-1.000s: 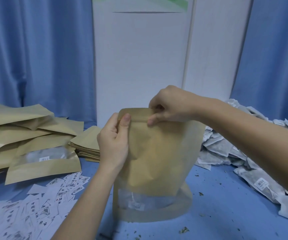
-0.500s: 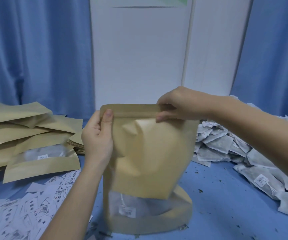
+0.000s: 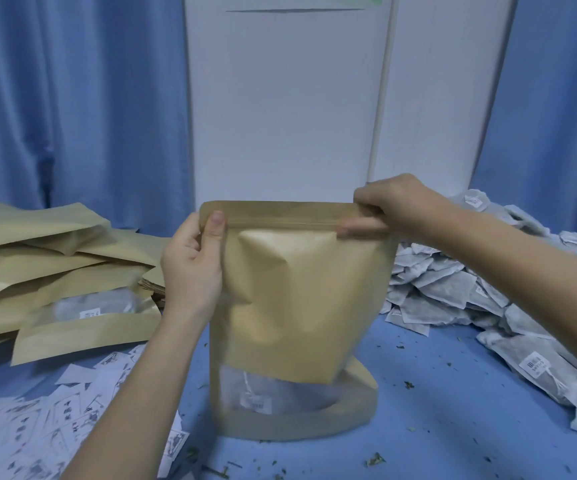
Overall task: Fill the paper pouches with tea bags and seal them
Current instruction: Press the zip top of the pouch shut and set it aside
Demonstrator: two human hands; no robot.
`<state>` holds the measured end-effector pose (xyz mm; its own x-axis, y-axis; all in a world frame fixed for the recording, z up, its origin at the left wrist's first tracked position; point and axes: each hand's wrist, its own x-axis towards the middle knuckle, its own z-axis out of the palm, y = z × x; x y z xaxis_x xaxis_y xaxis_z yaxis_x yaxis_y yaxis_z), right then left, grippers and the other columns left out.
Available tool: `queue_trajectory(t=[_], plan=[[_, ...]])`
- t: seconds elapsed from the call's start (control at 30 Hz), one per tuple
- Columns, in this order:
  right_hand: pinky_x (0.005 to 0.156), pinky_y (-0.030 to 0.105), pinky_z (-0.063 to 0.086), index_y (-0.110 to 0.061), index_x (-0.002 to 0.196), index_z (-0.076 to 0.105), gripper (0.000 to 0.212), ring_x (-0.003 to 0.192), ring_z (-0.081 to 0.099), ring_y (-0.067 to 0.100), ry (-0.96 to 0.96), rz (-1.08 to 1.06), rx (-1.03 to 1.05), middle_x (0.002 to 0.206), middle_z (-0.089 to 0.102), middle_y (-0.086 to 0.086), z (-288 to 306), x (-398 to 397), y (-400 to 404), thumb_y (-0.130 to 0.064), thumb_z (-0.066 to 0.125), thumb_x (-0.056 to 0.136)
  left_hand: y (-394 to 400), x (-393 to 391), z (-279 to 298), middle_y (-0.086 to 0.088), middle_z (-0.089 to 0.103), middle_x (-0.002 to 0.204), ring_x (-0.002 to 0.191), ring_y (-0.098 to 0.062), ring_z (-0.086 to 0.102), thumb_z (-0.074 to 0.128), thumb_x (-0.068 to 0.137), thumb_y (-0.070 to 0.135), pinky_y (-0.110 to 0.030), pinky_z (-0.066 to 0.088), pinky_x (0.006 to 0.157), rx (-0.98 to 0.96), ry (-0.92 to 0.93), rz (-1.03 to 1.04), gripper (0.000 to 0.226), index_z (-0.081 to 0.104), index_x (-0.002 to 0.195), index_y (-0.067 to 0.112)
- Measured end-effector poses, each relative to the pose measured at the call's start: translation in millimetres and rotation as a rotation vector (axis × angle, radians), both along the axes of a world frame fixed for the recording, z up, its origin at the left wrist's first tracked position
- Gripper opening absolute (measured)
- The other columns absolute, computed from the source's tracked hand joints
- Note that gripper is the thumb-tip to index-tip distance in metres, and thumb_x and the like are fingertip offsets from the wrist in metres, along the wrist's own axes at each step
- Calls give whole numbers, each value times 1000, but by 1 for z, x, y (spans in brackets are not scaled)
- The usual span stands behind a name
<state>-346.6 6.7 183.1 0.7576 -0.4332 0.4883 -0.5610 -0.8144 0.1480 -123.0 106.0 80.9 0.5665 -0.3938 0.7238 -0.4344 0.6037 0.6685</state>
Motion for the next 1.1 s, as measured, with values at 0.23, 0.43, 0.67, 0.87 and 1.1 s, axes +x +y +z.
queue_trajectory(t=[0.23,0.43,0.67,0.87,1.1], plan=[[53,30,23,-20,70,37,52,64,38,23,-50,54,-264,57,38,-2,-16,53,24,-69,52,74,-6,-20,-3,-11,37,69,64,-17,31,48,95,41,-31,26,58,-9,-20,-27,50,43,78,-6],[48,27,13,-13,56,30,65,56,35,25,-52,-88,-368,46,29,-2,-10,40,16,-75,39,75,-3,-3,-4,-13,34,68,64,-15,32,48,95,41,-31,26,58,-21,33,-23,49,43,78,-4],[47,27,21,-11,45,23,74,45,32,17,-328,-216,-187,39,28,1,-19,15,-2,-82,31,66,-9,2,-3,-4,39,72,65,-13,33,49,93,46,-27,27,55,-21,18,-28,50,49,83,-4],[48,30,21,-14,48,18,70,48,27,19,-584,-217,-115,42,23,3,-33,17,-9,-71,50,73,-14,17,-18,8,63,73,63,-8,56,67,67,60,-19,43,58,110,85,-325,41,65,81,21],[50,12,31,-21,45,36,57,44,41,2,-1017,-103,204,40,42,-12,-50,16,-26,-58,56,82,-16,30,-66,-6,74,93,84,-19,70,78,58,23,-23,55,65,466,188,-507,27,76,84,17]])
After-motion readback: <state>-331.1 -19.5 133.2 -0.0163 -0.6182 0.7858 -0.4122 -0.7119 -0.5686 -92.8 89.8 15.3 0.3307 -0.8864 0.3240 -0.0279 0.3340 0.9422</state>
